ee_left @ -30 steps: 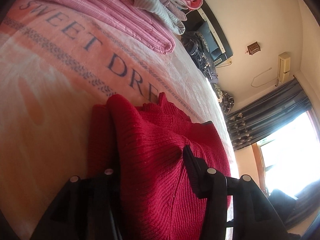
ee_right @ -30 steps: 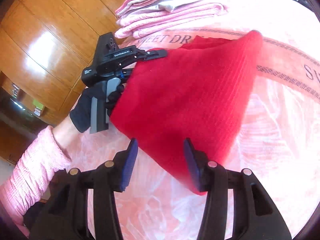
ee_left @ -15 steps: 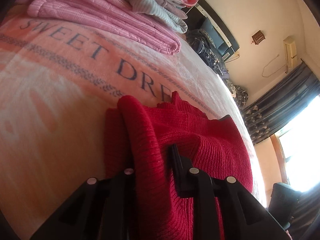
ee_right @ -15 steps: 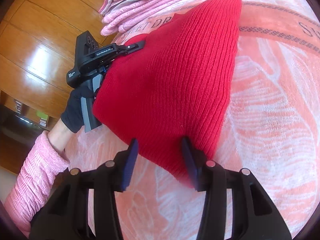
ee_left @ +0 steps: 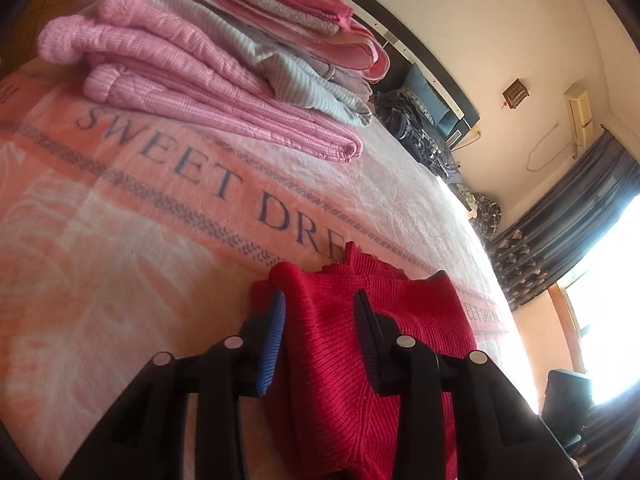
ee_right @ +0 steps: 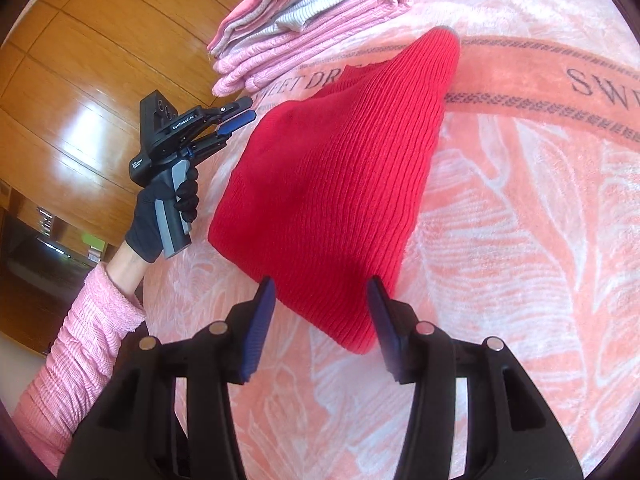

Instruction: Fold small clothes

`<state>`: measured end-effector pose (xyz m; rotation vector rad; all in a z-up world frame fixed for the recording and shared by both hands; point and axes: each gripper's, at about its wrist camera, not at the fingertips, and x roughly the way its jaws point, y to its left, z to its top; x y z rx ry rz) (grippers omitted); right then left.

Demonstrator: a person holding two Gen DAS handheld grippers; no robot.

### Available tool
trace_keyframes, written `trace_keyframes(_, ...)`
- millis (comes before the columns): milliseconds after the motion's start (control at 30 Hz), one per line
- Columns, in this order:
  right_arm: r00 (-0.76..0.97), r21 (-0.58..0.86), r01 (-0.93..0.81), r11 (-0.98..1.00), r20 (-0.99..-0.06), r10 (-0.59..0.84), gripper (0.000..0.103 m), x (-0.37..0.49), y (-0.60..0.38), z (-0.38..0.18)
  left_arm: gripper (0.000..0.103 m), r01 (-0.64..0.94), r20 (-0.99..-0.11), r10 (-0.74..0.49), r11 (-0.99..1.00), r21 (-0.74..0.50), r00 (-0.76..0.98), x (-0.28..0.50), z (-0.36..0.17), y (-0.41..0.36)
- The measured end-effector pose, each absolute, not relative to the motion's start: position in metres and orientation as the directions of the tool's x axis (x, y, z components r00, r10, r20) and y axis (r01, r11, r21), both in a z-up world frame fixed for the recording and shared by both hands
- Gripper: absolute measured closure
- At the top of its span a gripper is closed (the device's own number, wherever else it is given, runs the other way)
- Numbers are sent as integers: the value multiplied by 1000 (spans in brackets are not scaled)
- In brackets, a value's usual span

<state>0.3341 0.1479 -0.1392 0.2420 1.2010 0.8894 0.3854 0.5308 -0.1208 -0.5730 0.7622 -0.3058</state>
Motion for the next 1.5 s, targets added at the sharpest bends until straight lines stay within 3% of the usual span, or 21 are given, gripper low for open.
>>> trace_keyframes(200,107,584,-447,678,-717,689,54,344,130,-143,62,164,-671,-431,891,-424,604,434,-106,464)
trace_keyframes(533,81,630,-356,690,-715,694,53,352,106,-170,56,220,-766,-389,921,-321,512,464,-133,416)
trace_keyframes(600,76,637,-343,690,-713,697,53,352,106,-173,59,233,-773,-371,928,-290,515,461,-137,412)
trace_keyframes(667,73,635,-342,692,-717,694,53,352,107,-174,89,234,-777,-348,937,-261,524,459,-139,409)
trace_keyframes(733,69,632,-341,697,-722,688,53,352,111,-176,99,223,-784,-328,944,-245,528,459,-141,408)
trace_keyframes(900,66,636,-327,699,-722,689,53,352,114,-180,101,190,-723,-272,962,-195,635,450,-126,408)
trace_keyframes(1000,65,640,-323,697,-720,691,53,352,114,-180,101,85,-635,-252,956,-282,730,450,-107,432)
trace_keyframes(1300,66,643,-322,695,-717,694,53,352,114,-179,94,-6,-735,-215,959,-285,643,451,-118,443)
trace_keyframes(1500,102,633,-378,676,-697,710,53,346,123,-154,91,95,-684,-227,970,-225,693,392,-89,442)
